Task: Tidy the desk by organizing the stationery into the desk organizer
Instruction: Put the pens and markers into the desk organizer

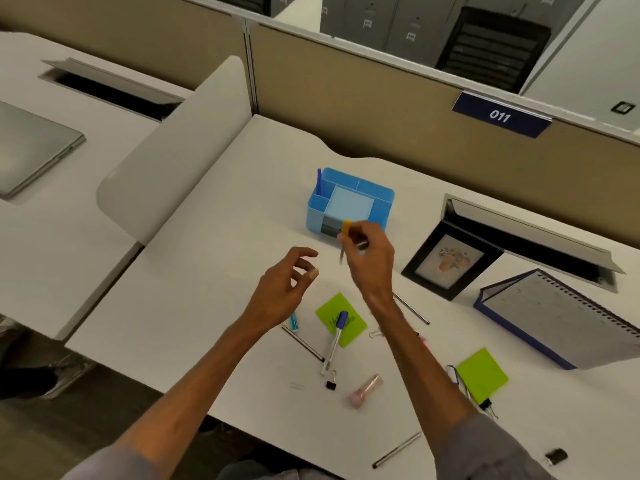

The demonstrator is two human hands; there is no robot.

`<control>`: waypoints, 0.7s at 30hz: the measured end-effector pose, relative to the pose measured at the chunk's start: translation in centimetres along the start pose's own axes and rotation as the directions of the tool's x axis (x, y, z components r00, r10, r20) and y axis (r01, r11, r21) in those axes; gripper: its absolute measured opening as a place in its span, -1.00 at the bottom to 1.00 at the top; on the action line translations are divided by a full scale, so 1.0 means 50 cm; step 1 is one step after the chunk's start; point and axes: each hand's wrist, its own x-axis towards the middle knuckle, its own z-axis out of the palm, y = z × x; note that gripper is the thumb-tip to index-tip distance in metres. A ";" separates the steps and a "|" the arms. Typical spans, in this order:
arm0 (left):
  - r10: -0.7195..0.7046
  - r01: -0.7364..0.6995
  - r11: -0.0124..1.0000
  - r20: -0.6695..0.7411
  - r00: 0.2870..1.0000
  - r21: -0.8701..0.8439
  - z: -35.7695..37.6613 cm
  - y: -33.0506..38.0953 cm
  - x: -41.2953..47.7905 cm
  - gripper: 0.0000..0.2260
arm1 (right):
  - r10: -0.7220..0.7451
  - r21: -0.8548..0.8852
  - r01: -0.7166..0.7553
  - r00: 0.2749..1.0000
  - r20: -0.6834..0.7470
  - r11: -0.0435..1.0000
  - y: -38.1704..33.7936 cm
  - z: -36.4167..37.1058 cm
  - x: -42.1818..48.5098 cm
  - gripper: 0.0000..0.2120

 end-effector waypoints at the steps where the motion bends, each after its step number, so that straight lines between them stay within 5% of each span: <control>1: -0.004 0.003 1.000 0.020 1.000 0.017 -0.002 -0.007 0.010 -0.72 | 0.005 -0.001 -0.005 0.999 -0.032 1.000 -0.009 0.004 0.036 -0.84; 11: -0.061 0.065 0.998 0.137 0.989 -0.024 0.003 -0.087 0.059 -0.69 | 0.004 -0.175 -0.039 0.981 -0.196 0.984 -0.008 0.137 0.311 -0.78; 21: -0.145 0.153 0.988 0.161 0.976 -0.038 -0.015 -0.161 0.088 -0.70 | 0.097 -0.422 -0.118 0.993 -0.072 0.899 0.055 0.230 0.351 -0.74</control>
